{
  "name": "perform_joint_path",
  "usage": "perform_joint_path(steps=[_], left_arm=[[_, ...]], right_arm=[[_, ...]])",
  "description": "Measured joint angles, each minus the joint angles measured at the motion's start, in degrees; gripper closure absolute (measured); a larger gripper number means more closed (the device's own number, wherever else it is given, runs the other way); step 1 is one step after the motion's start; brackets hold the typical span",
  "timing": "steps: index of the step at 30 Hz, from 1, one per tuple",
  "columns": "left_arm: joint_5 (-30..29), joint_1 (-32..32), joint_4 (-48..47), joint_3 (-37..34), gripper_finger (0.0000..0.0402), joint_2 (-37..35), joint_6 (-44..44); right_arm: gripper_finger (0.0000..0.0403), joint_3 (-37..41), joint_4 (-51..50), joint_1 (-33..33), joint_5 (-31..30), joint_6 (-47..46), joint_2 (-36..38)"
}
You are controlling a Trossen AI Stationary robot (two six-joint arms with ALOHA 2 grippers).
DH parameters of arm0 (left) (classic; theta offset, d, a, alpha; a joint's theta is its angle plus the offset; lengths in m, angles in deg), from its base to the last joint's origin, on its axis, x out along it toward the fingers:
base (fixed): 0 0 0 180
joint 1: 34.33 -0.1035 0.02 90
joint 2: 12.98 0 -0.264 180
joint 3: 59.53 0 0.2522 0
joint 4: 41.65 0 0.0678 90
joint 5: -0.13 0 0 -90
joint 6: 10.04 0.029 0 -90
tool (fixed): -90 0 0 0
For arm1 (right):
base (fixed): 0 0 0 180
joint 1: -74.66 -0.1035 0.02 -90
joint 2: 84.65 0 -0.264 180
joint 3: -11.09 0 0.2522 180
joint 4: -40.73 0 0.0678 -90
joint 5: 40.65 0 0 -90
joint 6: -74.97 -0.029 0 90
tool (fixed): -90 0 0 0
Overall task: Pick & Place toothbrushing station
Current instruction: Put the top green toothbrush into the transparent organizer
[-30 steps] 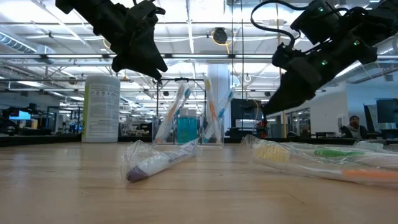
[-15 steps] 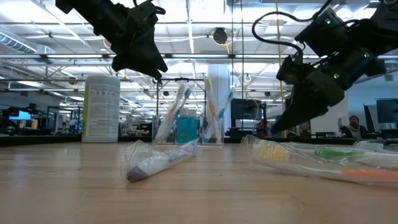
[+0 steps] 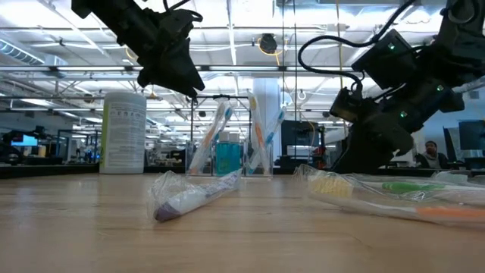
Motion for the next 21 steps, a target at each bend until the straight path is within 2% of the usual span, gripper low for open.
perform_joint_path(steps=[5,11,16,21], left_arm=[[-0.02,-0.81,0.0,0.0,0.0243,-0.02,0.08],[0.0,-0.98,-0.02,0.0,0.0243,-0.02,0.08],[0.0,-0.98,-0.02,0.0,0.0243,-0.02,-0.2],[0.0,-0.98,-0.02,0.0,0.0243,0.0,-0.51]], right_arm=[[0.0271,-0.04,0.26,0.0,-0.9,0.0,-1.61],[0.0331,-0.02,0.54,0.09,-0.96,-0.02,-1.65],[0.0372,0.02,4.61,0.07,-0.41,1.55,-1.81],[0.0381,0.2,12.08,0.07,0.71,4.82,-1.91]])
